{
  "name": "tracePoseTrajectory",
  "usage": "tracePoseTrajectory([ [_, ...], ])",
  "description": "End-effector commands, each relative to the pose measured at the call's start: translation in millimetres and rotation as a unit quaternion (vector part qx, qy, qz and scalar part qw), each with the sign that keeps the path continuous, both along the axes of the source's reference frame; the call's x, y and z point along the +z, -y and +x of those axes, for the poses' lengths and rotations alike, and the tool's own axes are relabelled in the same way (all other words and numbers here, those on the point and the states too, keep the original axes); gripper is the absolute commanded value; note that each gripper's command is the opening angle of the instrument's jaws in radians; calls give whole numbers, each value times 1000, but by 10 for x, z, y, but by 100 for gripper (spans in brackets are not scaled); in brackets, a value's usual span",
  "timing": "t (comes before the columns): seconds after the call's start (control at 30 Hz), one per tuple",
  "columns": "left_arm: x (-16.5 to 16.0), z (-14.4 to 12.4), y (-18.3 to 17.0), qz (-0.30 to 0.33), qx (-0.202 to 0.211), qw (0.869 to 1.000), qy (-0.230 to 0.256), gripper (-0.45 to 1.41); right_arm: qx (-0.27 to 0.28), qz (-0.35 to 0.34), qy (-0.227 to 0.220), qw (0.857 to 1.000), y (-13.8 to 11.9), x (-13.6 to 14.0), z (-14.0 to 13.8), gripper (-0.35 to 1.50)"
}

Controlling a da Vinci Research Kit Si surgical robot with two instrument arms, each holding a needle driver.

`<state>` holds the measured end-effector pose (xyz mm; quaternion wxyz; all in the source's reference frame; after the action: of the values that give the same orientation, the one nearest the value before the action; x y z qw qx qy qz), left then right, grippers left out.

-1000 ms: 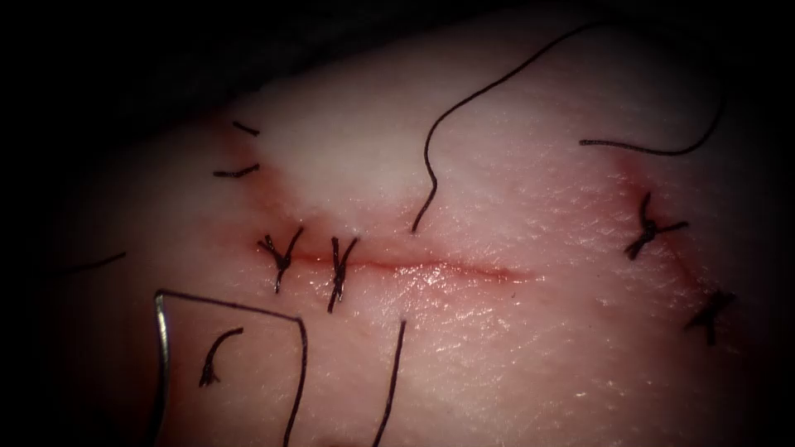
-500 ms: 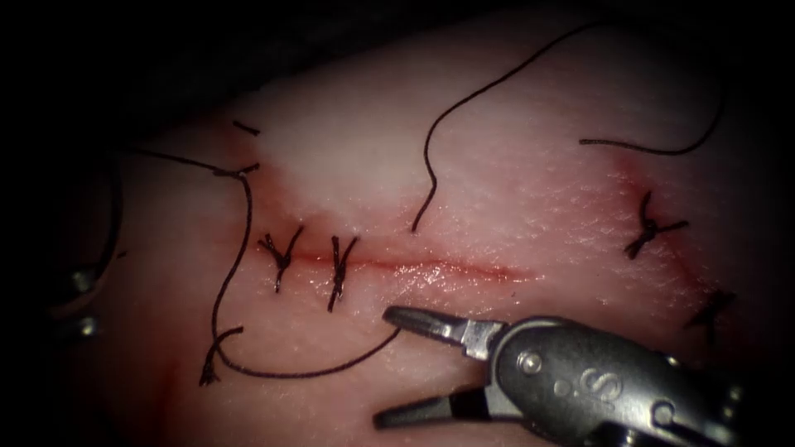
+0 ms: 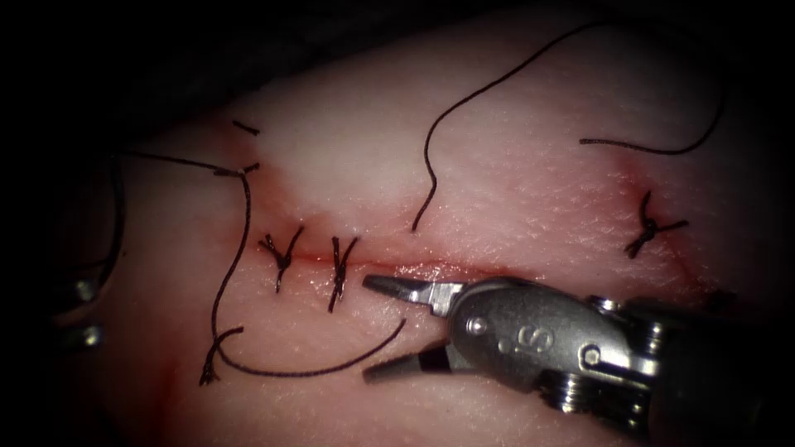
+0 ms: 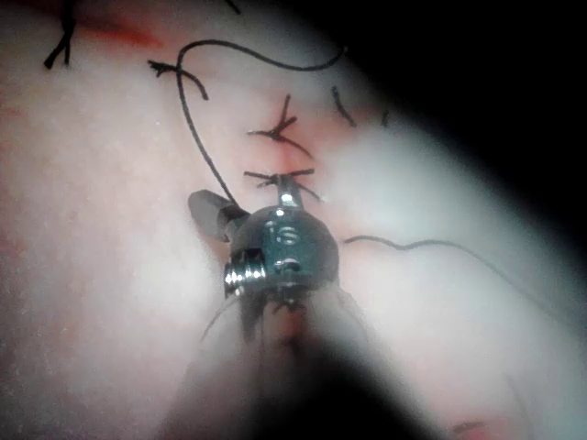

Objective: Wound Closure
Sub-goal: Grip suture near wound and pull away with right hand. Repeat until a short tail remains on top side

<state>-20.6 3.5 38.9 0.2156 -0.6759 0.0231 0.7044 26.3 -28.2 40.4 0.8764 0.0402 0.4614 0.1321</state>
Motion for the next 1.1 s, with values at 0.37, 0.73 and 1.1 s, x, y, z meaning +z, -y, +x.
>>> tracePoseTrajectory([
  [0.37,11,-12,-10,-5,-2,1000,1,-45,-52,17,39,998,40,-43,12,-35],
  [0.73,1,-15,9,3,18,1000,-11,-45,-33,47,-12,998,109,-129,60,-35],
  [1.1,-2,13,0,10,12,1000,-11,-45,19,36,-107,993,38,-123,37,135],
])
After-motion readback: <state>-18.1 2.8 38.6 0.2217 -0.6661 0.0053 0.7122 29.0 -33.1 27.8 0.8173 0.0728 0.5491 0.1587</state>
